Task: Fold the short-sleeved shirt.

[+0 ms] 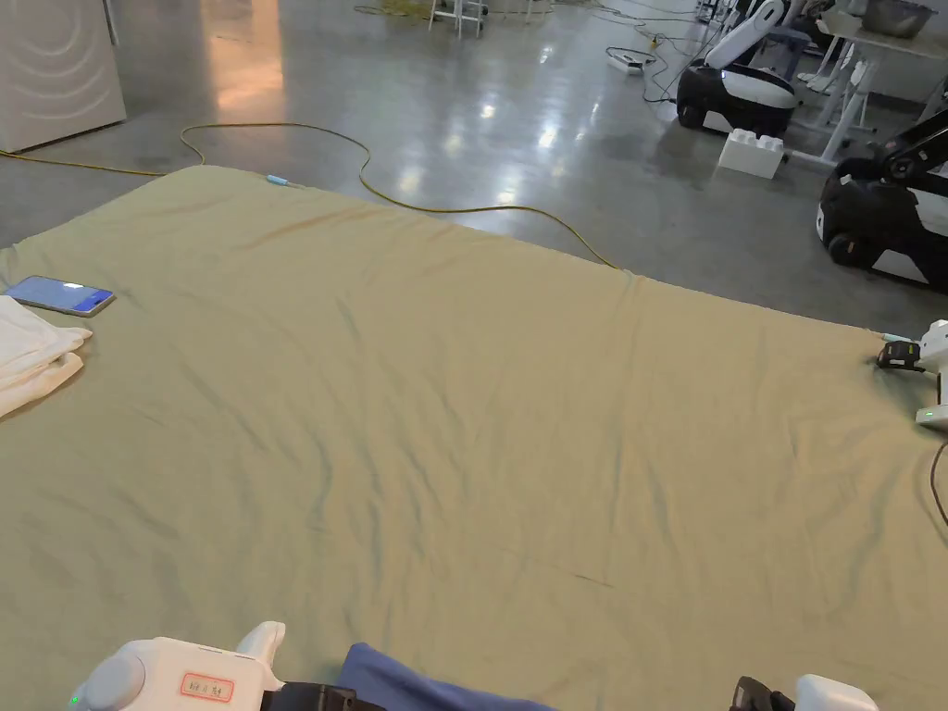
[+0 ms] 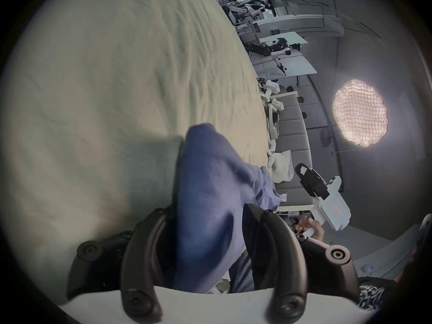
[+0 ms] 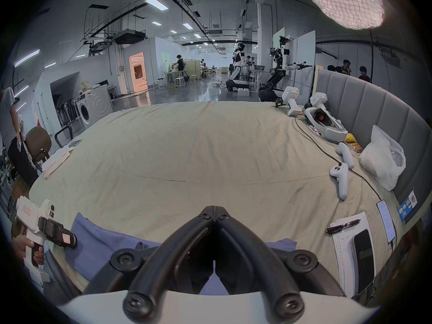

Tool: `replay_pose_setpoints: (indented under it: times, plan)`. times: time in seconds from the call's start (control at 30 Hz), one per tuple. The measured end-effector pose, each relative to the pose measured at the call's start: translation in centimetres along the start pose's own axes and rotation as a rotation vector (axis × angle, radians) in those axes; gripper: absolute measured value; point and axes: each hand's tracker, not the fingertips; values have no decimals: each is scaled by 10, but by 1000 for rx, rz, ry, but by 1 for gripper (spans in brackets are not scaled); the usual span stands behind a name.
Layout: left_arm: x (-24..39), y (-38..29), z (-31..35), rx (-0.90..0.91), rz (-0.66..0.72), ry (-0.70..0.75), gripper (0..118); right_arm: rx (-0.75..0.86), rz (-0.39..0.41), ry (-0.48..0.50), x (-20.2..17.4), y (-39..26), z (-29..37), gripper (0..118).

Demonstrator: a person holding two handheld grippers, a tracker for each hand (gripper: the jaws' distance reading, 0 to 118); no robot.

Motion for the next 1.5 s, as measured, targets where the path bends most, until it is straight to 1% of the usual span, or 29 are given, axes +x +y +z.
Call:
replay_pose_setpoints:
  times: [0.07,0.1,0.17,0.2,0.27,0.3,0.37,0.47,0.5,0.63,0.73,0.8,0.9,0.97,1.07,1.23,1.37,1.5]
  plan:
    - [-1,0,-6,-6,-13,-43,54,-4,-2,-3,0,-1,0,0]
    - [-7,1,-7,5,-5,-45,47,-6,-2,-4,-1,-1,-1,0]
    - [-5,2,-12,12,-2,-17,22,-9,-5,-3,-1,-2,-1,0]
    - [-3,0,-12,20,-11,24,17,-12,-7,-3,-1,-2,-1,0]
    - [0,-2,-9,18,-48,-3,13,-14,-10,-1,-1,-3,-1,0]
    - [8,-3,-6,32,-84,10,12,-16,-10,0,-2,-3,-1,0]
    - [15,0,3,36,-85,7,12,-17,-11,-1,-2,-2,-1,0]
    - [36,6,22,46,-126,47,12,-15,-16,6,-2,0,-1,0]
    - [38,10,32,64,-161,82,12,-13,-15,6,-2,2,0,0]
    - [66,20,81,120,-203,194,12,-5,-17,15,-1,4,-1,0]
    - [85,28,121,161,-221,307,12,-2,-19,26,-2,6,-3,0]
    - [102,31,138,189,-224,413,12,0,-21,36,-3,6,-4,0]
    - [122,32,144,196,-247,527,12,1,-22,48,-6,7,-4,0]
    - [135,31,136,174,-265,588,12,-1,-28,54,-6,7,-5,0]
    - [159,24,109,146,-284,624,12,-5,-48,63,-3,3,-7,0]
    - [200,9,57,33,-386,598,12,-17,-61,55,2,-3,-6,0]
    - [216,-1,7,-39,-418,589,12,-25,-71,45,9,-9,-8,0]
    - [215,-7,-48,-93,-402,590,12,-31,-81,28,16,-11,-2,0]
